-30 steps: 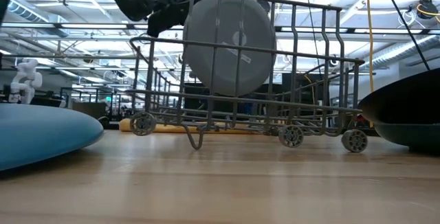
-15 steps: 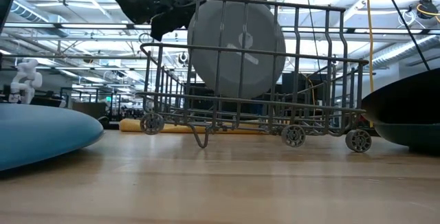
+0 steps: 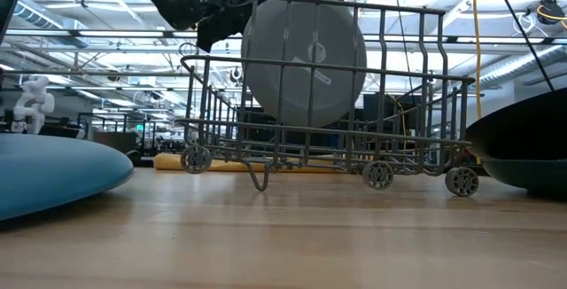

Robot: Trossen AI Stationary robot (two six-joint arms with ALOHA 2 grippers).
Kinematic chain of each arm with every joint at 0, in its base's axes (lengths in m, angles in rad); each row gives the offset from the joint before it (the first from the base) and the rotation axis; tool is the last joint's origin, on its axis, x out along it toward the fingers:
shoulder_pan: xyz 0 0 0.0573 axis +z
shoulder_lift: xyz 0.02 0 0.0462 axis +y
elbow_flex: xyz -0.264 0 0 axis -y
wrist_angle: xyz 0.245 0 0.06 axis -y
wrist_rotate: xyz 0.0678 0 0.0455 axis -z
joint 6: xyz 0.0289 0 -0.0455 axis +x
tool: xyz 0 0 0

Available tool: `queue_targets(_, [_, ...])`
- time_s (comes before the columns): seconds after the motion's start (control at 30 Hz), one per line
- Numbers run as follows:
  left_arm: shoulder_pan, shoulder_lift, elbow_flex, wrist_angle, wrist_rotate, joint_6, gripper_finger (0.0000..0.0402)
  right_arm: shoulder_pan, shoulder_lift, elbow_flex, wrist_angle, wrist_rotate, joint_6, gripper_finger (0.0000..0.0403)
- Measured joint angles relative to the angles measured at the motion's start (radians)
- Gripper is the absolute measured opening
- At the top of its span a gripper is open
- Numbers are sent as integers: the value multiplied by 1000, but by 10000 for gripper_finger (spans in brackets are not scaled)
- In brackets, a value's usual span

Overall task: Sort dishes
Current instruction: Put the gray plate into the dish rack

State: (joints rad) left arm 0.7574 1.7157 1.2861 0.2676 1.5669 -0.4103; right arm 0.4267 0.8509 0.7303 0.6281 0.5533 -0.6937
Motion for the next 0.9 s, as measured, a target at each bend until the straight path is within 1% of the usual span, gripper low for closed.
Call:
queue_targets(0.27, [-2, 4, 0, 3, 3, 0, 0, 0, 0, 0, 0, -3, 0, 25])
queue_targets(0.73, [-43, 6, 1, 25, 5, -11, 0, 0, 0, 0, 1, -4, 0, 25])
queue_targets(0.9, [-41, 6, 48, 61, 6, -44, 0, 0, 0, 0, 1, -4, 0, 25])
